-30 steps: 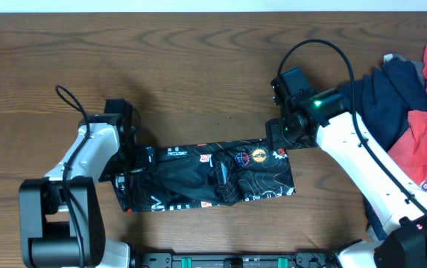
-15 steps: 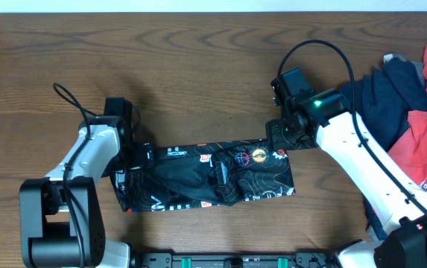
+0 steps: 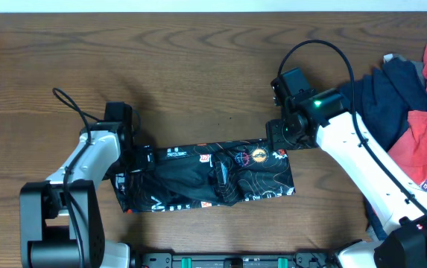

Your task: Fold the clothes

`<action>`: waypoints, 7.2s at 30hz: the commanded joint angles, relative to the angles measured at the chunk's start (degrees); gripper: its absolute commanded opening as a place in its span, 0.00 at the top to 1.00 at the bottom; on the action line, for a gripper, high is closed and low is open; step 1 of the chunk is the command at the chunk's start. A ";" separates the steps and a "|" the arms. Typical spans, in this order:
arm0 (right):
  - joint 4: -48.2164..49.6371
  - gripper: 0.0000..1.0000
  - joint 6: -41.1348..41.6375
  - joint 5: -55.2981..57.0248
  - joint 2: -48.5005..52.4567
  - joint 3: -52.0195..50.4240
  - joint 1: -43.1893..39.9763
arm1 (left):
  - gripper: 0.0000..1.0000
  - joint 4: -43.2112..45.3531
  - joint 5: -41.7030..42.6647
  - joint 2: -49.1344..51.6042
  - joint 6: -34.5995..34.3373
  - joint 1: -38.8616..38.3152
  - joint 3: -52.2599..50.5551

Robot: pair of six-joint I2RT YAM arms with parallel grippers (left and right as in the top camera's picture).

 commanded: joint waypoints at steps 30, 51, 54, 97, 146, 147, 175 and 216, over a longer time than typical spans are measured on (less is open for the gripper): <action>-0.85 0.31 -1.64 1.68 0.11 -0.07 -4.24 | 0.00 -13.97 -7.34 -9.44 -9.35 0.17 1.49; -1.95 0.31 -2.23 1.68 0.11 -0.07 -5.44 | 0.02 -9.57 -4.83 -13.25 -18.99 0.24 -8.61; -1.95 0.31 -2.23 1.66 0.11 -0.07 -5.44 | 0.02 -7.63 -4.55 -12.33 -21.18 0.24 -10.21; -2.16 0.31 -2.21 1.70 0.11 -0.07 -5.44 | 0.78 11.63 1.16 -3.08 -6.49 0.20 -9.62; -3.45 0.30 -5.22 3.80 0.11 -0.07 -18.78 | 0.48 5.68 0.66 -3.39 -8.17 4.68 -7.34; -3.48 0.30 -5.22 3.80 0.11 -0.07 -18.78 | 0.56 5.68 0.66 -3.39 -7.72 4.68 -7.34; -3.80 0.30 -5.25 3.82 0.11 -0.07 -18.84 | 0.94 -17.57 -7.93 -3.52 -6.08 4.72 17.77; -2.86 0.24 -5.25 3.56 0.87 -0.09 -18.82 | 0.94 -22.08 4.28 -6.36 -31.56 -35.45 24.20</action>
